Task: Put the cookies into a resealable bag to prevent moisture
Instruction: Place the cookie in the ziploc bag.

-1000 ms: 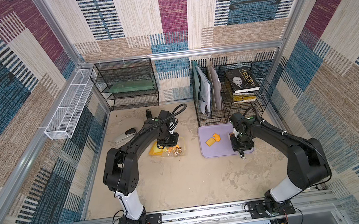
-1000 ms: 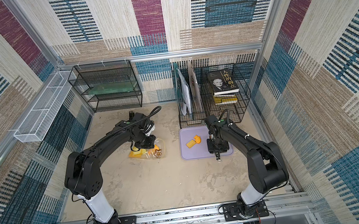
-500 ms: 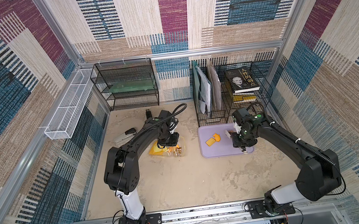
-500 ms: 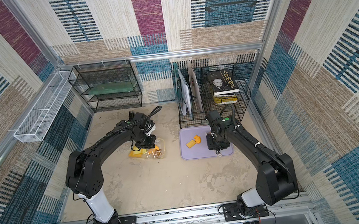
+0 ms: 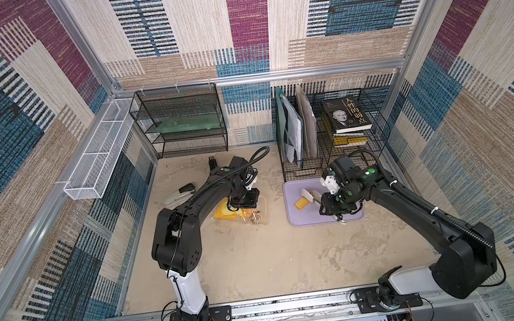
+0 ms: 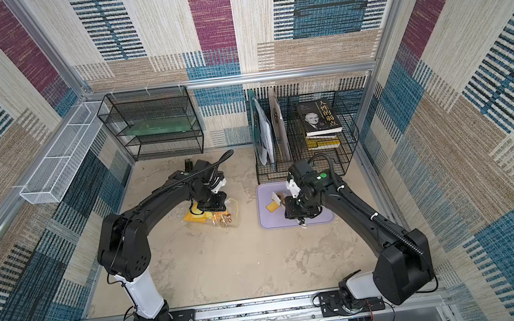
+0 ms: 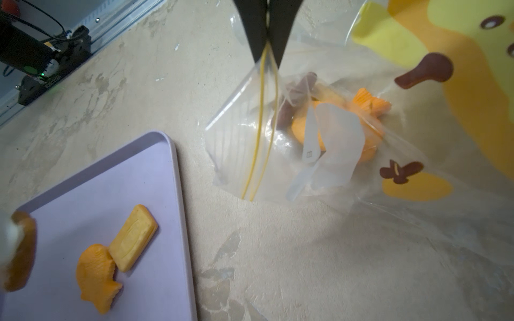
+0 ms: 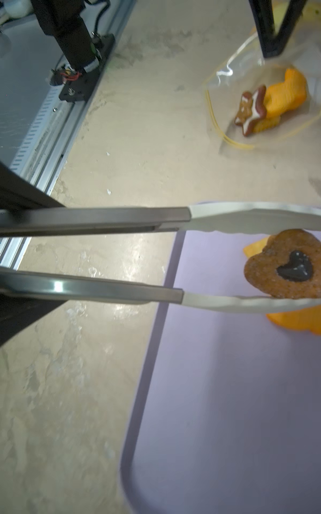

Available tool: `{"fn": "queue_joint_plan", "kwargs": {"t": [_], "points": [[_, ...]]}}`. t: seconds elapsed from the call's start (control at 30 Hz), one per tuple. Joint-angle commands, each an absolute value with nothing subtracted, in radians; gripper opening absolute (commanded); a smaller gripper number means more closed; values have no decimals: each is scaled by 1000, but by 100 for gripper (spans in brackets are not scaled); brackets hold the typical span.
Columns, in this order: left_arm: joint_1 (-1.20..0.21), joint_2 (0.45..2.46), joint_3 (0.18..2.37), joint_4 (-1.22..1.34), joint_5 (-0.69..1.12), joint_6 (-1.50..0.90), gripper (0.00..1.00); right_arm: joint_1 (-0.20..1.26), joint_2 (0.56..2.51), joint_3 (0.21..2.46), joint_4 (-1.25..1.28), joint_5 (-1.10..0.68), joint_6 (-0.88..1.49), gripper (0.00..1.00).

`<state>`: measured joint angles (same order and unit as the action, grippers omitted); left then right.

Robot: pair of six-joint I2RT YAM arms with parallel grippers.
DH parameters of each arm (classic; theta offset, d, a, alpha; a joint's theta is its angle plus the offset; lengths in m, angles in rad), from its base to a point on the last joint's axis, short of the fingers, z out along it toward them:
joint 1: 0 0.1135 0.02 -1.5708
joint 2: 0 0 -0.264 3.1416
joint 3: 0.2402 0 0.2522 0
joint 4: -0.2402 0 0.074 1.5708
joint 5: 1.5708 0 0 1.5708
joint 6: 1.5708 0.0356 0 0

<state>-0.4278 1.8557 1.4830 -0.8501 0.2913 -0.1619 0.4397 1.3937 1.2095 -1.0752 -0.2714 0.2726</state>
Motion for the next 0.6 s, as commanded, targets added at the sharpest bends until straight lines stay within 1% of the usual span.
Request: {"fn": "queue_joint_plan", "kwargs": {"t": [0.0, 0.33, 0.57], "points": [[-429, 1848, 1498, -862, 297, -158, 0, 486, 1419, 1219, -971, -384, 296, 40], [-429, 1846, 1511, -884, 282, -145, 0, 633, 1564, 1229, -768, -503, 353, 40], [-427, 1835, 1515, -899, 288, -129, 0, 654, 1660, 1261, -689, -531, 358, 40]]}}
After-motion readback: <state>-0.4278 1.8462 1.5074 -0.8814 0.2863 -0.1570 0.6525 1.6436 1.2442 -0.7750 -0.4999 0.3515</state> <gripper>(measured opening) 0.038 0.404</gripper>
